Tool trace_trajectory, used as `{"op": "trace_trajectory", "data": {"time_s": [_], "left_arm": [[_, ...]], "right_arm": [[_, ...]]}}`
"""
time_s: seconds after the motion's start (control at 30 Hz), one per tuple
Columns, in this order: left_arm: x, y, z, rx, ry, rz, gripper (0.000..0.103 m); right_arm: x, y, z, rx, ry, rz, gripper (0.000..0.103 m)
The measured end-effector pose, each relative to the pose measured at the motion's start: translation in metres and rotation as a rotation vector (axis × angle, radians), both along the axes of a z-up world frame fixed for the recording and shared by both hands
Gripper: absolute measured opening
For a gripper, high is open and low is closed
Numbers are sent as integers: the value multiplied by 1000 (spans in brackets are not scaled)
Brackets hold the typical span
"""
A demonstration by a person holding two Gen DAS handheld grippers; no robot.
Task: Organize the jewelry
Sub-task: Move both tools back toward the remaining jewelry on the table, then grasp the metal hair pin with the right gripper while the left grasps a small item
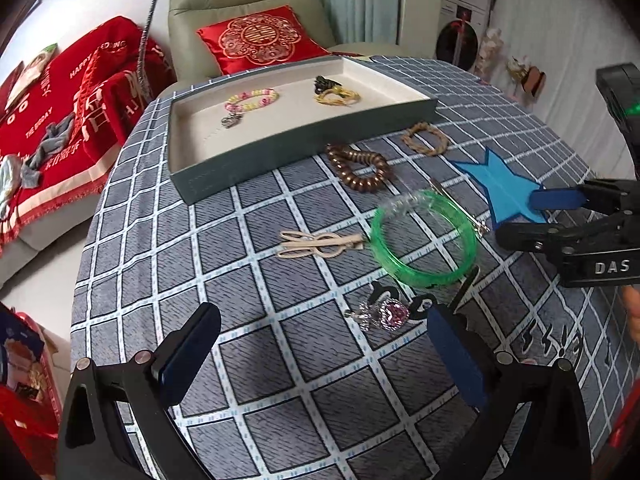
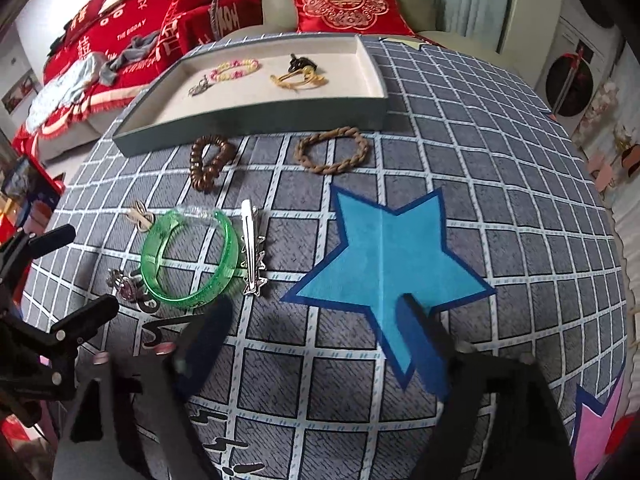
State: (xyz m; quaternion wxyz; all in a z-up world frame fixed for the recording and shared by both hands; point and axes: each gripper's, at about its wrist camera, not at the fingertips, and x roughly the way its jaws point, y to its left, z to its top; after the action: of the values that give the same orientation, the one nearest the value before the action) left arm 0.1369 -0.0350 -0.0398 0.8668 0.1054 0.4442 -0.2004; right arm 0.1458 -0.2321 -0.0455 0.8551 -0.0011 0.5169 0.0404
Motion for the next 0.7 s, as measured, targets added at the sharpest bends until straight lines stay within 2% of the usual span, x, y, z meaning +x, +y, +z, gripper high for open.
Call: {"op": "trace_trajectory", "data": {"time_s": [0.07, 0.17, 0.23, 0.43, 0.5, 0.63, 0.7], "left_arm": [[0, -2, -2, 6, 1, -3, 103], [2, -3, -4, 5, 4, 2, 103], [4, -5, -6, 10, 16, 1, 98], [6, -8, -10, 4, 31, -5, 93], [5, -10, -9, -5, 32, -15, 84], [4, -14, -8, -7, 33, -32, 79], [2, -17, -7, -8, 34, -45, 68]], "right_arm": [[2, 4, -4, -9, 6, 17, 72], [5, 14, -7, -27, 4, 49, 71], [8, 19, -9, -41, 3, 64, 69], [21, 30, -10, -49, -8, 82, 60], [25, 32, -10, -46, -10, 83, 56], [31, 37, -9, -45, -12, 94, 50], [33, 39, -9, -45, -11, 99, 45]]}}
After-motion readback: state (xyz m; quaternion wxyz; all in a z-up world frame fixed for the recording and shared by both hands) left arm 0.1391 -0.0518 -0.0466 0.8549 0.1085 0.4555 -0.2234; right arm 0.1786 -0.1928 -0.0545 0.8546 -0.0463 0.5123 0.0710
